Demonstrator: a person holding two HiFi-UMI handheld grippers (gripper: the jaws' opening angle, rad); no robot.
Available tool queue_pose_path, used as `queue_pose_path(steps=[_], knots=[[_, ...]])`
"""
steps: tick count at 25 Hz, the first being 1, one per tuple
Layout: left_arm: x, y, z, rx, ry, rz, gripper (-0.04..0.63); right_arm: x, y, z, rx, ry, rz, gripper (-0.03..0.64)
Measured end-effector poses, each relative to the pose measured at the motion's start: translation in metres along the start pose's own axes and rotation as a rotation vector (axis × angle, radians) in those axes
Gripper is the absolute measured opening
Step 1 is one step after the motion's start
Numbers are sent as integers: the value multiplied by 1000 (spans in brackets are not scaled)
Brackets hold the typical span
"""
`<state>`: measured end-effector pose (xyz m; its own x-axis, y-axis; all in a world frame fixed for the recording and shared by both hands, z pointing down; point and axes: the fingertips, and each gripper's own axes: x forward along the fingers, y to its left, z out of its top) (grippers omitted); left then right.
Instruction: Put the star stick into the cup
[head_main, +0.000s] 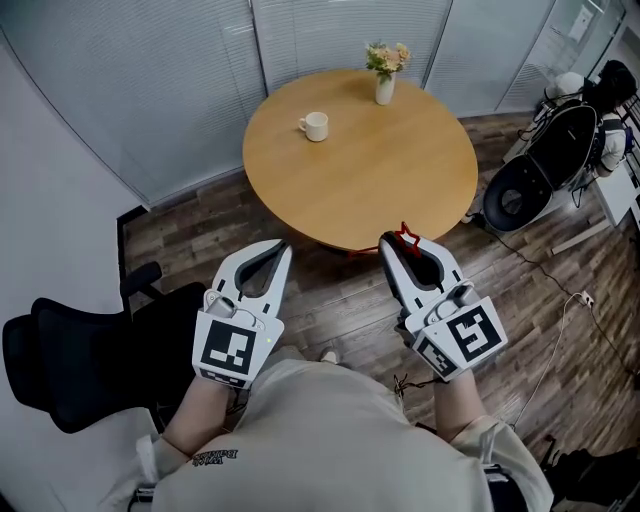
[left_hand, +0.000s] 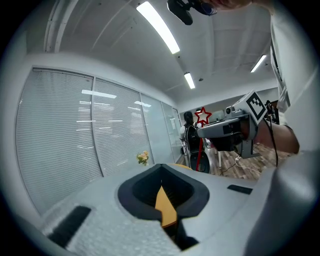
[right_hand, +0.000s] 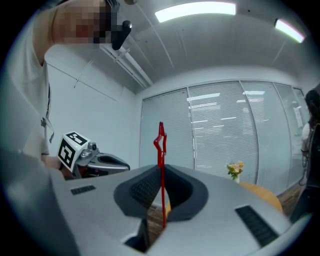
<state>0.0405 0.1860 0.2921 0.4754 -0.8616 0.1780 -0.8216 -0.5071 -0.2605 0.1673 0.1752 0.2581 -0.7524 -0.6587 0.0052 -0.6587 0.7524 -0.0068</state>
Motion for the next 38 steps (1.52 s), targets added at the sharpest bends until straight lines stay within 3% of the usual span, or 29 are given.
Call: queue_pose_path(steps=[13, 18, 23, 28, 38], knots=[[-3, -8, 4, 16, -9, 11, 21, 2, -3, -5, -13, -7, 22, 35], [-1, -18, 15, -29, -33, 0, 21, 2, -3, -6, -26, -15, 39, 35], [3, -16, 9, -13, -46, 6, 21, 4, -6, -10, -55, -12, 30, 35], [14, 5, 3, 11, -54, 0, 21, 22, -12, -10, -83, -3, 16, 35], [82, 80, -12, -33, -25, -45, 21, 115, -53, -11, -71, 27, -8, 37]])
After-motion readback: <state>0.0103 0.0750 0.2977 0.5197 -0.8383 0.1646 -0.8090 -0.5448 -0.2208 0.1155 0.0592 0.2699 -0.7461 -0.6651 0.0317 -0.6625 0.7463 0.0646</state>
